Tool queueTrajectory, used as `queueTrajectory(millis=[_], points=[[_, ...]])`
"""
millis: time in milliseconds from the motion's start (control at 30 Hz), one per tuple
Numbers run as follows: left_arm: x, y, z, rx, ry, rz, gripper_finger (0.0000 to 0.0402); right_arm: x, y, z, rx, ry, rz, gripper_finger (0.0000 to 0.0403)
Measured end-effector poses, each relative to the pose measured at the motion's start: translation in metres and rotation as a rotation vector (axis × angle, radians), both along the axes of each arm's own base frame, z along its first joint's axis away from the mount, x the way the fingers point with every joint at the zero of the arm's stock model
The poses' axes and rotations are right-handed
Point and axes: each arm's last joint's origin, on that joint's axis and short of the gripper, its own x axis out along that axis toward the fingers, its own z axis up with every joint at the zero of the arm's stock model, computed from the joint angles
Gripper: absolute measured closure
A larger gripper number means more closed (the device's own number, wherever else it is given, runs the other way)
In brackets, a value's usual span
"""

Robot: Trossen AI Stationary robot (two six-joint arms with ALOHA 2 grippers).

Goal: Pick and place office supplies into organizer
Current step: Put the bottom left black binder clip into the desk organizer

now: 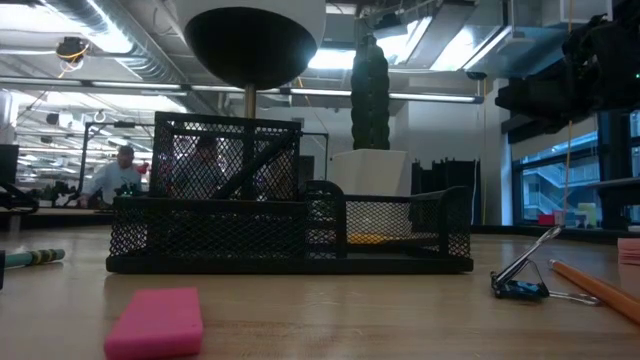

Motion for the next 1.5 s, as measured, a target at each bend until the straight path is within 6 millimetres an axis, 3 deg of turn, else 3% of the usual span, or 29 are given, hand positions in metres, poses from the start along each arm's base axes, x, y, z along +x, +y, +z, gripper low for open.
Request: queueTrajectory(millis=[500, 967, 1233, 1500], points=[[-0.003, 0.004, -0.008, 0.012, 0.009, 0.000, 0.0317, 0.000, 0.000, 0.000, 0.000, 0.000, 0.000, 0.0284], [0.000, 0.002, -0.009, -0.016, -0.046, 0.098, 0.0395, 0.000, 0.000, 0.000, -0.003, 0.001, 0.000, 0.0284], [0.002, 0.001, -0.009, -0.013, -0.106, 0.158, 0.0398, 0.000, 0.000, 0.000, -0.003, 0.002, 0.000, 0.0284], [0.012, 0.008, -0.005, -0.032, -0.169, 0.363, 0.0399, 0.000, 0.000, 0.000, -0.003, 0.002, 0.000, 0.0284]])
